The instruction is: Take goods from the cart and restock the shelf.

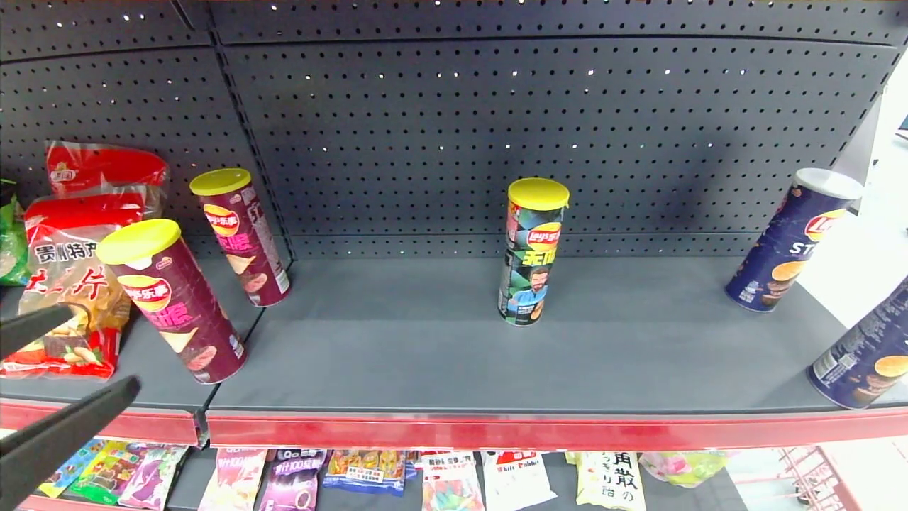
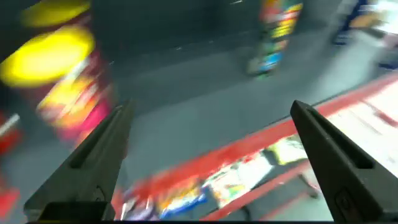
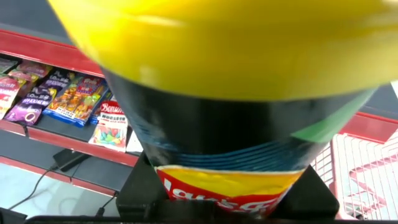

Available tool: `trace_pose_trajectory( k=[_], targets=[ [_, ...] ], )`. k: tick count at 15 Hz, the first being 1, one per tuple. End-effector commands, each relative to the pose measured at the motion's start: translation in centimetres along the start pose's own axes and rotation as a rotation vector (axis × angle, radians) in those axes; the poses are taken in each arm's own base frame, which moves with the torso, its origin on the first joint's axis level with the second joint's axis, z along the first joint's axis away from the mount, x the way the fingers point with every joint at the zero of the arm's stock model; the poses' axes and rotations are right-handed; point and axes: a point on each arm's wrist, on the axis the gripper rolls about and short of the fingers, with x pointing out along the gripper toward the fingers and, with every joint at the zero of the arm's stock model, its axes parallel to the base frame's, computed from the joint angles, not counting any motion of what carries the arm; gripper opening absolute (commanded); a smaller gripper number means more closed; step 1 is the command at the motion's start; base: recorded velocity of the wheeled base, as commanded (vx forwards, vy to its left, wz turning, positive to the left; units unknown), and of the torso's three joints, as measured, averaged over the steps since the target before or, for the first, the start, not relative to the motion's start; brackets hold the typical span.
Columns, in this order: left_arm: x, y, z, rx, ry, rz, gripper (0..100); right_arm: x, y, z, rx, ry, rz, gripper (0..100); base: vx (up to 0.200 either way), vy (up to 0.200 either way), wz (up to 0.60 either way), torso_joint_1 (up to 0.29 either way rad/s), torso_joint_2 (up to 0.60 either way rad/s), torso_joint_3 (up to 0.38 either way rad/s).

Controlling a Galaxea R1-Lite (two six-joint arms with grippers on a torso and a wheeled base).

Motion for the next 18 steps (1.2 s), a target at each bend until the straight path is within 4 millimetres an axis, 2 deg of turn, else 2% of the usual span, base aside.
trace_pose_trajectory(
  k=[1,3,4,7,11,16,18],
  targets=[
    [10.1,0.1,-0.4,-0.01,0.11,-0.291,100,0.1,0.0,0.1,0.0,0.006,0.001,0,0.0,0.0,0.0,0.0,0.0,0.0],
    [11.6,-0.9,-1.1,-0.019,0.158,-0.357,100,0.1,0.0,0.1,0.001,0.007,0.001,0,0.0,0.0,0.0,0.0,0.0,0.0],
    [13.2,-1.7,-1.6,-0.023,0.193,-0.405,100,0.1,0.0,0.0,0.001,0.009,0.001,0,0.0,0.0,0.0,0.0,0.0,0.0],
    [17.1,-2.5,-1.6,-0.022,0.227,-0.446,100,0.1,0.0,0.0,0.001,0.01,0.002,0,0.0,0.0,0.0,0.0,0.0,0.0],
    [23.1,-3.1,-2.8,0.0,0.246,-0.409,100,0.3,-0.1,0.2,0.003,0.025,0.003,0,0.0,0.0,0.0,0.0,0.0,0.0],
    [27.3,-4.3,-4.7,0.004,0.281,-0.437,100,0.4,-0.1,0.4,0.004,0.033,0.004,0,0.0,0.0,0.0,0.0,0.0,0.0],
    [28.8,-4.9,-4.4,0.008,0.261,-0.45,100,0.4,-0.1,0.4,0.004,0.032,0.0,0,0.0,0.0,0.0,0.0,0.0,0.0]
  ],
)
